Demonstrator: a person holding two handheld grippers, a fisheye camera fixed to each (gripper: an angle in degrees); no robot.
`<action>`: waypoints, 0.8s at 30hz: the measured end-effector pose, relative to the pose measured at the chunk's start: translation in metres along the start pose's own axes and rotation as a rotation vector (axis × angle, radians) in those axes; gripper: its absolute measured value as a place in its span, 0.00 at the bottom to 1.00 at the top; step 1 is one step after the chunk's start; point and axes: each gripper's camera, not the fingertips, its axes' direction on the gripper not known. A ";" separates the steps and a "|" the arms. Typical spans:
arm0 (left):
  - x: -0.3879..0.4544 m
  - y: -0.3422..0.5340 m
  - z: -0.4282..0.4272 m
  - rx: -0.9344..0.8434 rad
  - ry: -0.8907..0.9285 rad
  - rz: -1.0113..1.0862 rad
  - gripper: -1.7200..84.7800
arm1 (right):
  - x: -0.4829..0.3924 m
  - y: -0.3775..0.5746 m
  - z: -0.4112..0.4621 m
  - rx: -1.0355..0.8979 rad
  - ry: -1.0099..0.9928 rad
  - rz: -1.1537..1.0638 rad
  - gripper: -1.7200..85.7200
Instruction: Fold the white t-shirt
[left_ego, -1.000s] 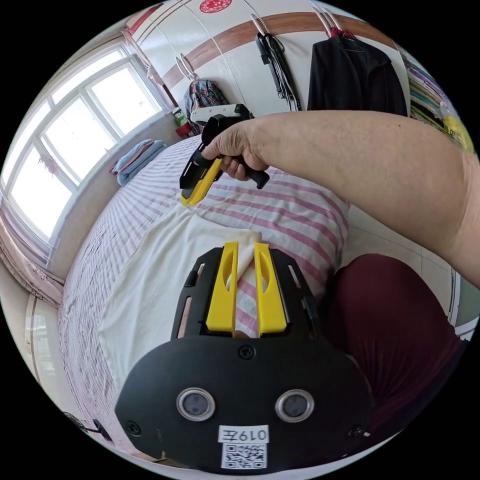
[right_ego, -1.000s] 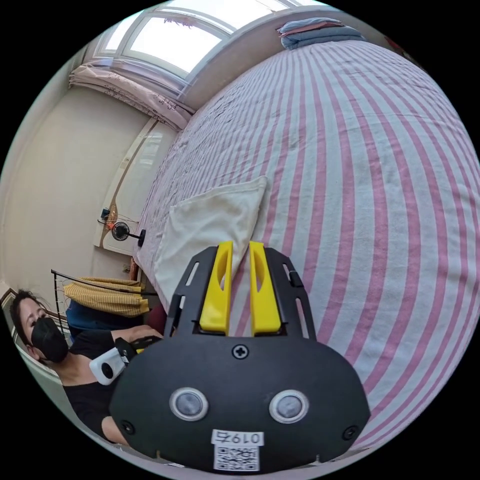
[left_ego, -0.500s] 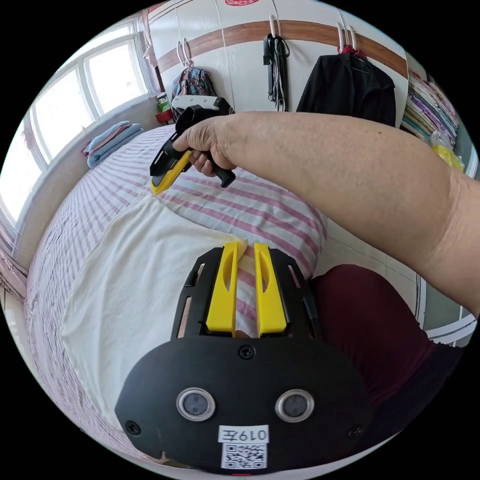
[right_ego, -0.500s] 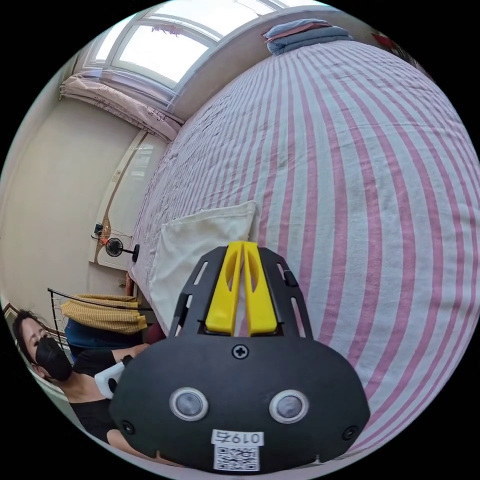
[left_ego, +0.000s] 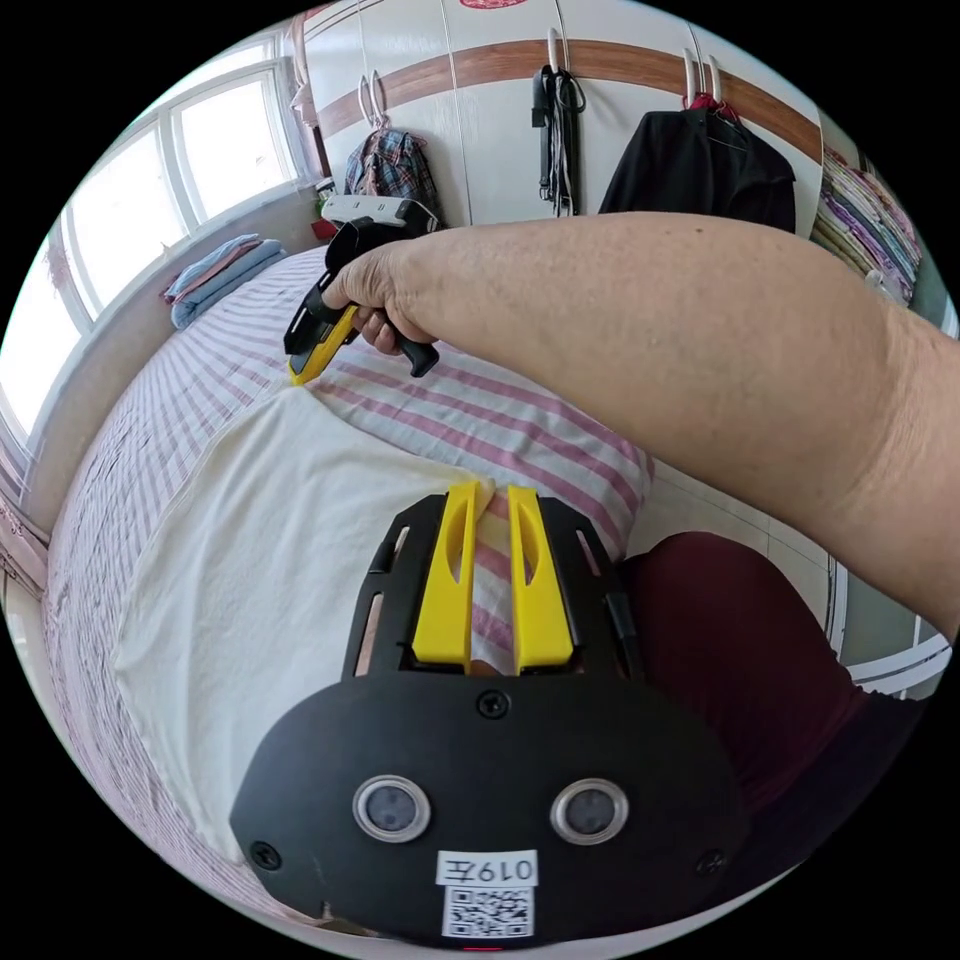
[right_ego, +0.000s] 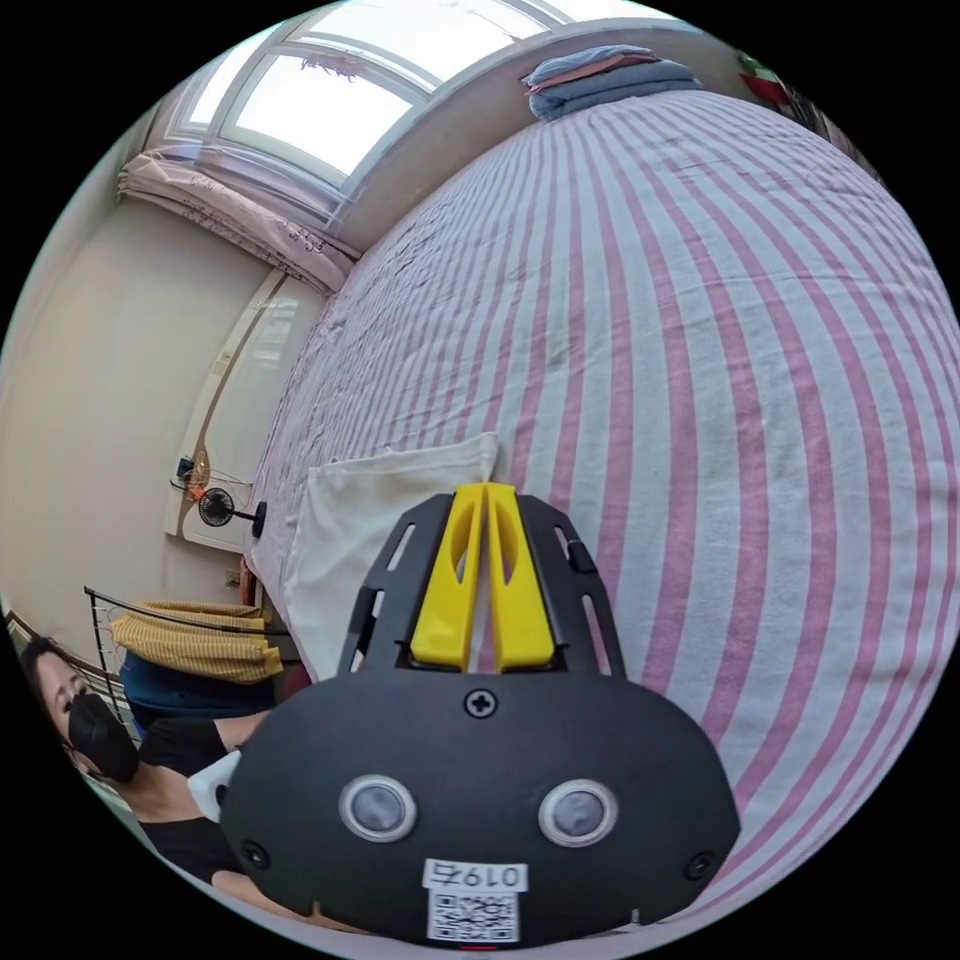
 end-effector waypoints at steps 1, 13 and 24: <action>-0.003 0.000 0.000 0.000 0.014 -0.013 0.04 | 0.001 0.001 0.003 -0.014 0.009 0.000 0.02; 0.009 0.010 -0.021 0.010 0.011 0.012 0.11 | -0.005 0.028 -0.013 -0.019 -0.053 -0.030 0.09; 0.031 0.035 -0.052 0.062 -0.254 0.116 0.11 | -0.034 0.091 -0.020 -0.151 -0.119 -0.094 0.12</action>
